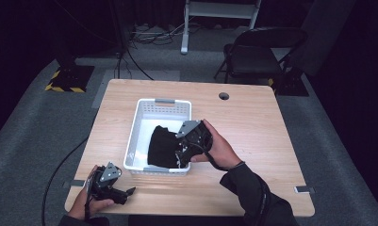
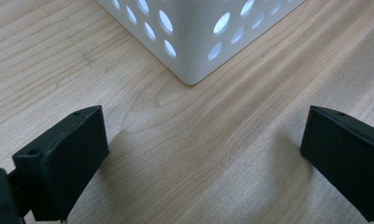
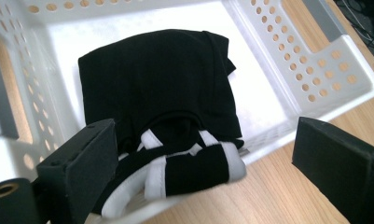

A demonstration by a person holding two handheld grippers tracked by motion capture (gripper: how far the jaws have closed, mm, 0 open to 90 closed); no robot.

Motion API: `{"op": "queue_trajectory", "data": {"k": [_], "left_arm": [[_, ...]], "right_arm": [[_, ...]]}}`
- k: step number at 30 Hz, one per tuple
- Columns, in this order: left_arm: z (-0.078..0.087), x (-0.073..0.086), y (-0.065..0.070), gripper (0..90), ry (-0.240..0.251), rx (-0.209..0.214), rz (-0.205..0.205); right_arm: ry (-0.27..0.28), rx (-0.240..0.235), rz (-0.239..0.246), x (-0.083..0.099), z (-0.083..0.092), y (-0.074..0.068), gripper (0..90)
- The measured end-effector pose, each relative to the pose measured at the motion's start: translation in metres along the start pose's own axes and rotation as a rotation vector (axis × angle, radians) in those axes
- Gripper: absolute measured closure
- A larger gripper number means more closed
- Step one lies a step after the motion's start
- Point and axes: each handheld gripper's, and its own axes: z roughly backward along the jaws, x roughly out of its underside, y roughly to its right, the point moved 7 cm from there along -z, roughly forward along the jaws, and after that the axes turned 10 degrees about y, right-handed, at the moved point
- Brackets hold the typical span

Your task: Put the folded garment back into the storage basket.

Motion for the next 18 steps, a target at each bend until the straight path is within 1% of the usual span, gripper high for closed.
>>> {"op": "queue_trajectory", "data": {"k": [2,3,11,18], "left_arm": [[0.000,0.000,0.000,0.7,0.000,0.001,-0.001],[0.000,0.000,0.000,0.7,0.000,0.000,-0.001],[0.000,0.000,0.000,0.6,0.000,0.000,0.000],[0.000,0.000,0.000,0.6,-0.001,0.000,0.000]], "right_arm": [[0.000,0.009,-0.002,0.002,0.004,0.000,7.1],[0.000,0.007,0.008,0.002,0.007,0.000,7.1],[0.019,0.018,0.018,0.007,0.021,0.000,7.2],[0.026,0.029,0.022,0.010,0.029,0.001,7.2]]}}
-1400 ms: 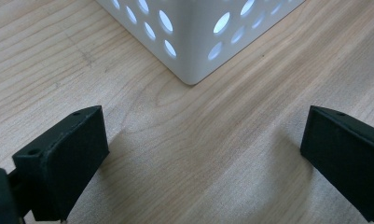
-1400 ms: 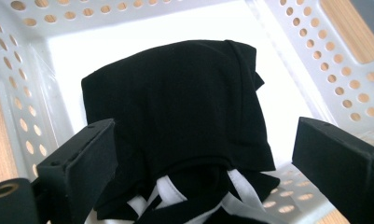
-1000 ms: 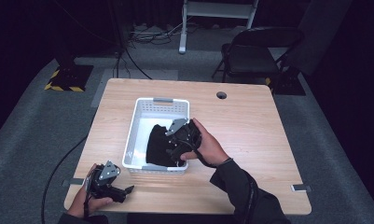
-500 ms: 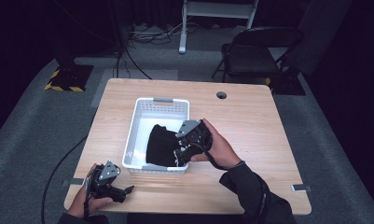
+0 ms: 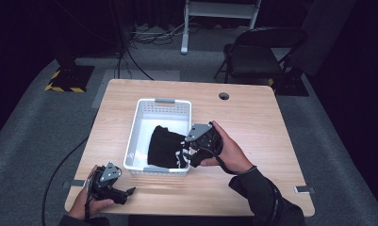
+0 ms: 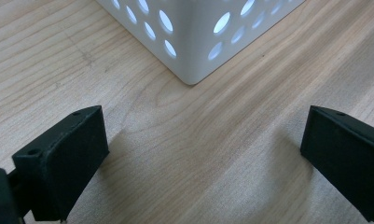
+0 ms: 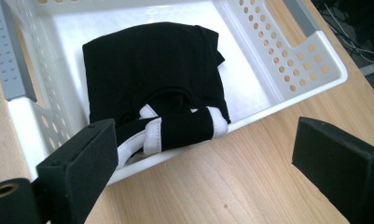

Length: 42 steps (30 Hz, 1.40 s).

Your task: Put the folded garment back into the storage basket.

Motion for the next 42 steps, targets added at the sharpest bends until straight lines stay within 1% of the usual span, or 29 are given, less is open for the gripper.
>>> {"op": "queue_trajectory", "data": {"k": [5,7,13,21,23,26,28,33,42], "left_arm": [[0.000,0.000,0.000,0.6,0.001,0.000,0.001],[0.000,0.000,0.000,0.6,0.001,0.000,0.000],[0.000,0.000,0.000,0.6,0.000,0.000,0.000],[0.000,0.000,0.000,0.6,0.001,0.000,0.000],[0.000,0.000,0.000,0.6,0.001,0.000,0.001],[0.000,0.000,0.000,0.6,0.001,0.000,0.001],[0.000,0.000,0.000,0.6,0.001,0.000,-0.001],[0.000,0.000,0.000,0.6,0.001,0.000,0.000],[0.000,0.000,0.000,0.6,0.001,0.000,0.001]], "right_arm": [[0.004,0.003,0.016,0.001,0.006,-0.001,7.1],[0.005,0.002,0.013,0.002,0.008,-0.002,7.1],[0.004,0.011,0.029,0.007,0.012,-0.002,7.2],[0.005,0.018,0.034,0.014,0.019,-0.005,7.1],[0.005,0.023,0.042,0.016,0.021,-0.005,6.9],[0.007,0.024,0.042,0.020,0.023,-0.006,6.8],[0.007,0.033,0.038,0.023,0.025,-0.005,6.8],[-0.001,0.041,0.037,0.032,0.027,-0.006,6.7],[-0.022,0.059,0.021,0.050,0.031,-0.003,6.6]]}}
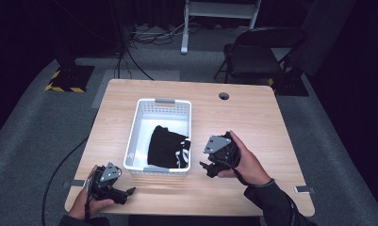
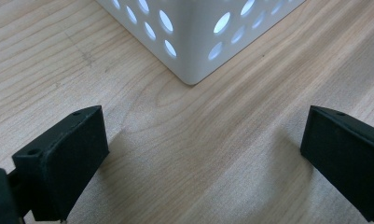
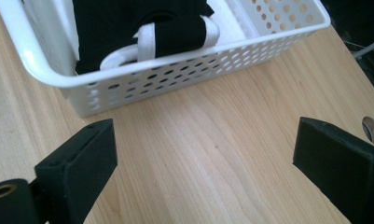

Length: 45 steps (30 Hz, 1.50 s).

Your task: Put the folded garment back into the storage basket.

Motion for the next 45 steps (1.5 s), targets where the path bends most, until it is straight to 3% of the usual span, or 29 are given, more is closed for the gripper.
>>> {"op": "queue_trajectory", "data": {"k": [12,29,45], "left_arm": [[0.000,0.000,0.000,0.6,0.000,-0.001,0.000],[0.000,0.000,0.000,0.6,0.000,-0.001,0.000],[0.000,0.000,0.000,0.6,0.001,-0.003,0.001]], "right_arm": [[-0.009,0.023,-0.022,0.022,0.003,0.004,6.6],[-0.052,0.070,-0.090,0.073,0.014,0.012,6.5],[-0.046,0.112,-0.122,0.105,0.025,0.022,6.5]]}}
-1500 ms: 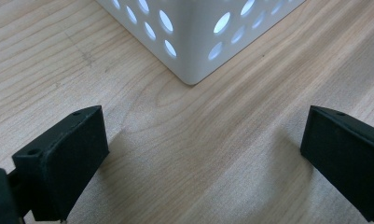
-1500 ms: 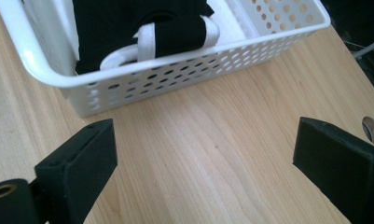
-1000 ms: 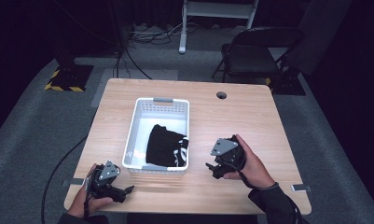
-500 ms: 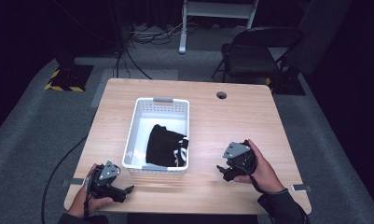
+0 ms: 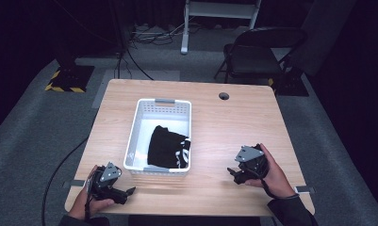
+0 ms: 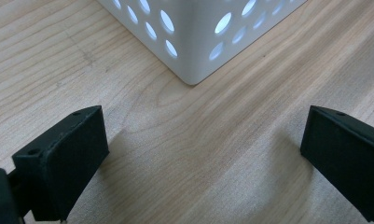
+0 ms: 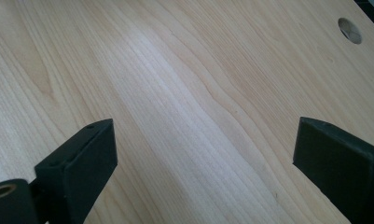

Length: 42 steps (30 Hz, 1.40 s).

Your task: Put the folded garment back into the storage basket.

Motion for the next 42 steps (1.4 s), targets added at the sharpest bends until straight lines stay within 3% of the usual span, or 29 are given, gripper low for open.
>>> {"op": "queue_trajectory", "data": {"k": [17,42], "left_arm": [[0.000,0.000,0.000,0.6,0.000,-0.001,0.000],[0.000,0.000,0.000,0.6,0.000,-0.002,0.001]], "right_arm": [[-0.003,0.055,-0.040,0.030,0.012,0.012,6.4],[-0.010,0.094,-0.159,0.078,0.033,0.018,6.4]]}}
